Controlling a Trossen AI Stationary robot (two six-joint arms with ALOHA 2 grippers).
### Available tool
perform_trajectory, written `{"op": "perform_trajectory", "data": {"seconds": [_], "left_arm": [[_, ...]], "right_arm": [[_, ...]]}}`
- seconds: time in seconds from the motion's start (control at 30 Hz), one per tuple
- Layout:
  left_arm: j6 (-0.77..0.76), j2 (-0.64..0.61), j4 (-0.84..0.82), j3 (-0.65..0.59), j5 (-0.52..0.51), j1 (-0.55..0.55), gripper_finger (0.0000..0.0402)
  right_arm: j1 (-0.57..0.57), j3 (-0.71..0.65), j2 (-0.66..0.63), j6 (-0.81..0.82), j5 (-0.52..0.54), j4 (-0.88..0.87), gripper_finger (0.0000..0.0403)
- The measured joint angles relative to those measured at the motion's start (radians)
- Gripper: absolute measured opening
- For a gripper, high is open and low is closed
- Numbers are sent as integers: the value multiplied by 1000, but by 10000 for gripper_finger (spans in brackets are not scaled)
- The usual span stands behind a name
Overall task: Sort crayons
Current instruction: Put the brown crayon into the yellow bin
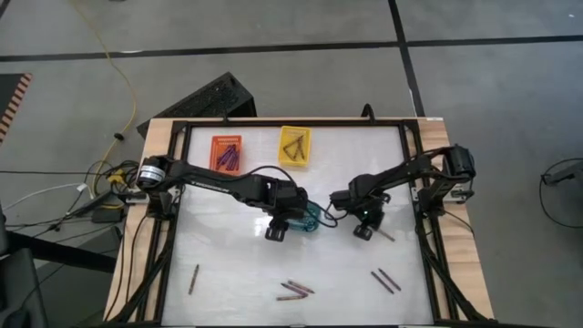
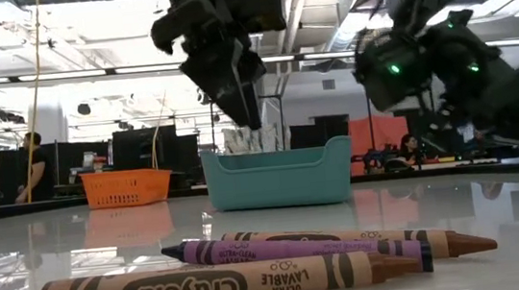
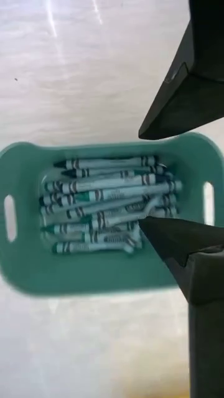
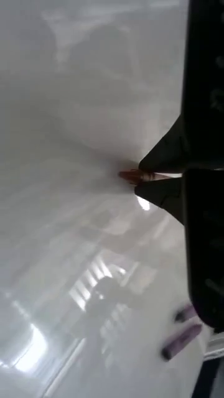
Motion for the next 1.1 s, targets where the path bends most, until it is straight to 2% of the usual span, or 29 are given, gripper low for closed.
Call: {"op": "perform_trajectory", "data": {"seconds": [0.2, 0.5, 0.73, 0.9, 1.1], "left_arm": [[-17, -3, -82, 67, -77, -19, 206], [-55, -82, -97, 68, -94, -58, 206], [-71, -126, -102, 68, -96, -151, 206], [-128, -128, -163, 68, -98, -243, 206], [-297, -127, -270, 67, -252, -369, 206]], "right_arm": [[22, 126, 1, -28, 53, -10, 0], [24, 362, 1, -123, 207, -54, 0], [-43, 499, 1, -222, 318, -51, 0], [-113, 556, 1, -311, 341, 25, 0], [-219, 579, 0, -408, 341, 199, 0]]}}
